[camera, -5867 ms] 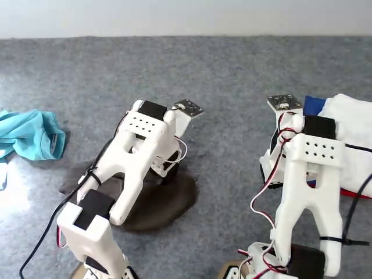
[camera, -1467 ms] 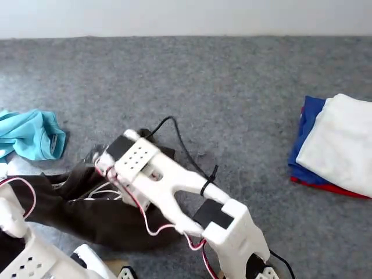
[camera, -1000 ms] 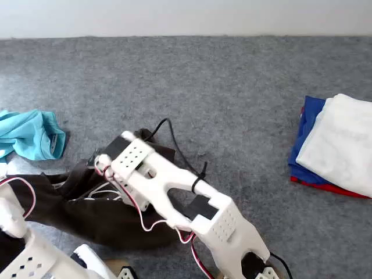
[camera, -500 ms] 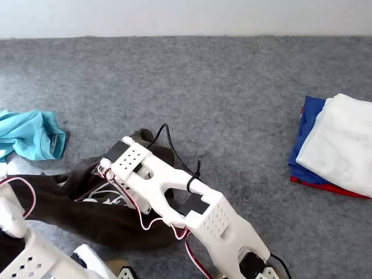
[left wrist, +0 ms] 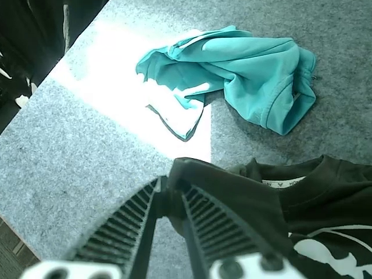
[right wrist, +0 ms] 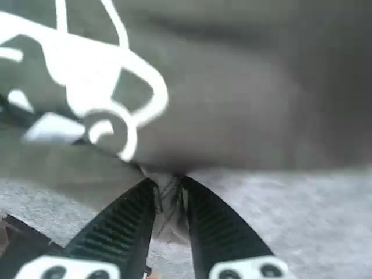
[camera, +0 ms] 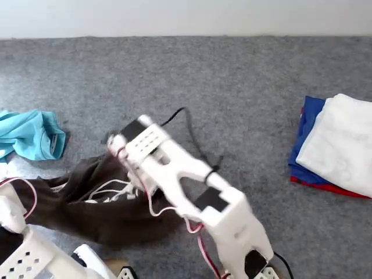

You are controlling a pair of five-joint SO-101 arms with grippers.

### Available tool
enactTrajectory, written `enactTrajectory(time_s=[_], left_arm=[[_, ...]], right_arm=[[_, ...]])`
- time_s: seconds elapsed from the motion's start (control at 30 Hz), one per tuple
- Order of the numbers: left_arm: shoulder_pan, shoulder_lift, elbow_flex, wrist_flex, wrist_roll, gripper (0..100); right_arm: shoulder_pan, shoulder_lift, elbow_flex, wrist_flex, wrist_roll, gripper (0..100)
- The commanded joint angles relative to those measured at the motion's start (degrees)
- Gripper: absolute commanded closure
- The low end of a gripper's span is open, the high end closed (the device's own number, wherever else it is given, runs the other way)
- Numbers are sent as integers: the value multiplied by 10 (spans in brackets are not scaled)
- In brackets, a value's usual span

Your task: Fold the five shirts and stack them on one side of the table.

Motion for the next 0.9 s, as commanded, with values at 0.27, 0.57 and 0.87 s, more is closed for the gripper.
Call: enactTrajectory(time_s=[0.27,0.57,0.87], left_arm=[[171,0,2,-105,-2,985],[240,0,15,-145,-3,986],[243,-4,58,-130,-3,986]], right_arm=[[171,-336,-19,22,120,988],[297,-430,-18,22,169,988],[319,-451,82,25,165,988]])
